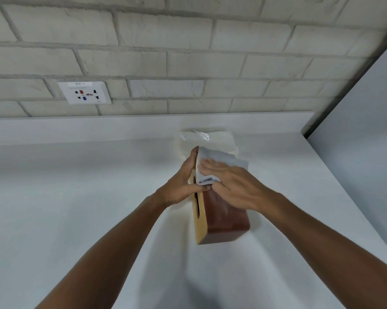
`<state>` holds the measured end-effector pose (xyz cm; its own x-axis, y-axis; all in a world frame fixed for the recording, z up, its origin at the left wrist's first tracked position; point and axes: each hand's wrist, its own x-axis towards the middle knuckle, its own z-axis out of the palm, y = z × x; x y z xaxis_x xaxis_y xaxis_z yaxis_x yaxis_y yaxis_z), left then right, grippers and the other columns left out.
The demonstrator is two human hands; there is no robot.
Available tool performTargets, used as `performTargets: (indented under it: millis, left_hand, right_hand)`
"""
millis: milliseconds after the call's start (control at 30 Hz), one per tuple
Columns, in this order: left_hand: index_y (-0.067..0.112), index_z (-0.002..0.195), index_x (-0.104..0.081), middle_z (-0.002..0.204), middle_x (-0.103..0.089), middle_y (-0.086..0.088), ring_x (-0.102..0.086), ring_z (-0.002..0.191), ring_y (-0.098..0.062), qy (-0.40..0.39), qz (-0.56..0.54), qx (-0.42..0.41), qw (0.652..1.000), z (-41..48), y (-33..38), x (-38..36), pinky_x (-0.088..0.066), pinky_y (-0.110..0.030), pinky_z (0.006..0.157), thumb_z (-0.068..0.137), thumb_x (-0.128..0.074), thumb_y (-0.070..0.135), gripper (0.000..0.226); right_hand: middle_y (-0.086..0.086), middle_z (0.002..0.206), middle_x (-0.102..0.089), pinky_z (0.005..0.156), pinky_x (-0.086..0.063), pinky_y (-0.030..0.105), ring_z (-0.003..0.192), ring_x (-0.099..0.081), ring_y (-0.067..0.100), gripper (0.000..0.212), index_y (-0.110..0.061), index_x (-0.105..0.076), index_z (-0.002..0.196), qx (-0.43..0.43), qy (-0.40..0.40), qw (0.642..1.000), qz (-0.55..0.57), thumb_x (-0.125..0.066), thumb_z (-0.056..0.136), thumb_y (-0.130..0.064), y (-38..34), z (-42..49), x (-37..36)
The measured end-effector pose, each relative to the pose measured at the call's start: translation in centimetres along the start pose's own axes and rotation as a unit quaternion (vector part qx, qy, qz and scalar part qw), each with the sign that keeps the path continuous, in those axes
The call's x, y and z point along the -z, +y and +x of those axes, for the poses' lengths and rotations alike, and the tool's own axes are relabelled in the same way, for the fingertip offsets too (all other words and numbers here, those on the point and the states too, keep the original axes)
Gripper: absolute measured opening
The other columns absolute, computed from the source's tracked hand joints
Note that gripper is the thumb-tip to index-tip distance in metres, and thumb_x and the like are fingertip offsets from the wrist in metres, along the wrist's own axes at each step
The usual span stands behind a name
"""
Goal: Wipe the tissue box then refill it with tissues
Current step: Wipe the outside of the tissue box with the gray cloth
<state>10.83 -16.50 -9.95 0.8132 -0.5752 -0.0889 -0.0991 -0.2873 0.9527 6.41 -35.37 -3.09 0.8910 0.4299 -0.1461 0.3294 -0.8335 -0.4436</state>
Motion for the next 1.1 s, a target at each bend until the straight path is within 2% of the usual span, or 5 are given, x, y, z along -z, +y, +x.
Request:
performTargets:
  millis: [267,367,533,900,1100]
  left_hand:
    - [0.037,0.165,0.008,0.169,-0.005,0.021,-0.006,0.155,0.002,-0.001,-0.003,0.015,1.0,-0.1,0.0,0.0,-0.014,-0.029,0.127,0.085,-0.074,0.04,0.114]
    - [0.043,0.163,0.008,0.171,-0.001,0.02,-0.004,0.155,0.001,-0.008,-0.008,0.027,1.0,-0.1,0.2,0.0,-0.013,-0.028,0.124,0.085,-0.072,0.044,0.112]
    - [0.042,0.163,0.007,0.17,-0.003,0.02,-0.005,0.151,0.005,-0.002,-0.012,0.018,1.0,-0.1,0.1,-0.1,-0.013,-0.026,0.123,0.085,-0.07,0.043,0.11]
    - [0.046,0.162,0.008,0.173,-0.001,0.016,-0.004,0.157,-0.002,-0.003,-0.024,0.018,1.0,0.0,0.0,-0.1,-0.014,-0.028,0.123,0.086,-0.071,0.045,0.109]
    - [0.042,0.163,0.008,0.17,-0.003,0.022,-0.008,0.15,0.009,-0.01,-0.038,0.022,0.999,0.0,-0.1,-0.2,-0.015,-0.017,0.119,0.088,-0.073,0.04,0.11]
  right_hand:
    - [-0.011,0.156,-0.032,0.118,-0.012,0.017,0.145,-0.028,0.007,0.051,-0.024,-0.043,0.147,0.004,0.006,1.0,-0.018,-0.038,0.096,-0.023,0.7,-1.3,0.0]
    - [-0.02,0.152,-0.035,0.117,-0.03,0.028,0.139,-0.044,0.013,0.053,-0.032,-0.047,0.144,-0.059,0.044,0.997,0.004,-0.038,0.093,-0.022,3.0,-1.7,1.3]
    - [-0.015,0.152,-0.035,0.116,-0.015,0.011,0.143,-0.029,0.001,0.057,-0.025,-0.05,0.143,-0.001,0.024,1.0,-0.012,-0.03,0.091,-0.033,1.7,-3.0,-0.2]
    - [-0.015,0.153,-0.033,0.118,-0.026,0.023,0.142,-0.027,-0.002,0.055,-0.024,-0.047,0.145,-0.041,0.064,0.997,0.004,-0.036,0.092,-0.027,2.0,-3.8,-0.3]
    - [-0.009,0.158,-0.033,0.113,-0.032,0.034,0.14,-0.04,0.019,0.05,-0.028,-0.041,0.149,-0.103,0.092,0.99,0.006,-0.04,0.1,-0.021,2.5,-0.7,0.7]
